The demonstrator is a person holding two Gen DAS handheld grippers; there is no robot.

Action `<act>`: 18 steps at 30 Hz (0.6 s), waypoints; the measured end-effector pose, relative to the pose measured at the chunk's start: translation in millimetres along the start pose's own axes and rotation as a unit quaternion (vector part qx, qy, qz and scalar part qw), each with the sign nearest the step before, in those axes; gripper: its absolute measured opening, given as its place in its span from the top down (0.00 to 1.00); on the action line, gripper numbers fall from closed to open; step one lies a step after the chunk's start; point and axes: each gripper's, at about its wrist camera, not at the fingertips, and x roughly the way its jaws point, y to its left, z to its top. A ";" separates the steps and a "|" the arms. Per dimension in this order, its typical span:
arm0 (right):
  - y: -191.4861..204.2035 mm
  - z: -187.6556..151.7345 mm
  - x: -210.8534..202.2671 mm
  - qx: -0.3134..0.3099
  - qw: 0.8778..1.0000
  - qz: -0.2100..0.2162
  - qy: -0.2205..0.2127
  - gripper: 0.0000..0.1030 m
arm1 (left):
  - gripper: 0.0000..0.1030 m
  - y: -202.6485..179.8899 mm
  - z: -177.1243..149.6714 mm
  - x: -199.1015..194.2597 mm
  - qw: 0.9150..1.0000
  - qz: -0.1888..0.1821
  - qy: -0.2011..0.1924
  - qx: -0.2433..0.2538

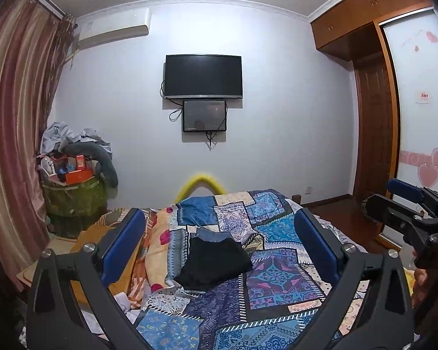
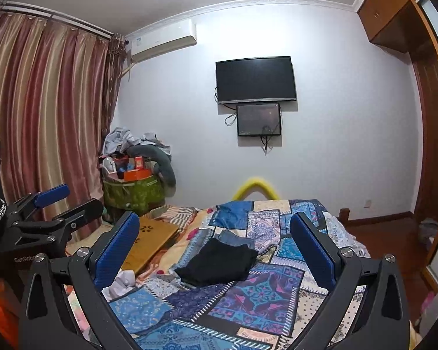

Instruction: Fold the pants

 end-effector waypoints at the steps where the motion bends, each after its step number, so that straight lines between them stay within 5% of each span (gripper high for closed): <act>1: 0.1 0.0 -0.3 0.000 1.000 -0.001 0.000 0.01 | 0.00 -0.3 -0.2 0.7 1.000 -0.002 0.001 -0.001; 18: 2.0 0.4 -3.0 -0.003 1.000 -0.006 0.005 0.01 | 0.00 2.4 -3.1 4.3 1.000 -0.010 0.008 -0.008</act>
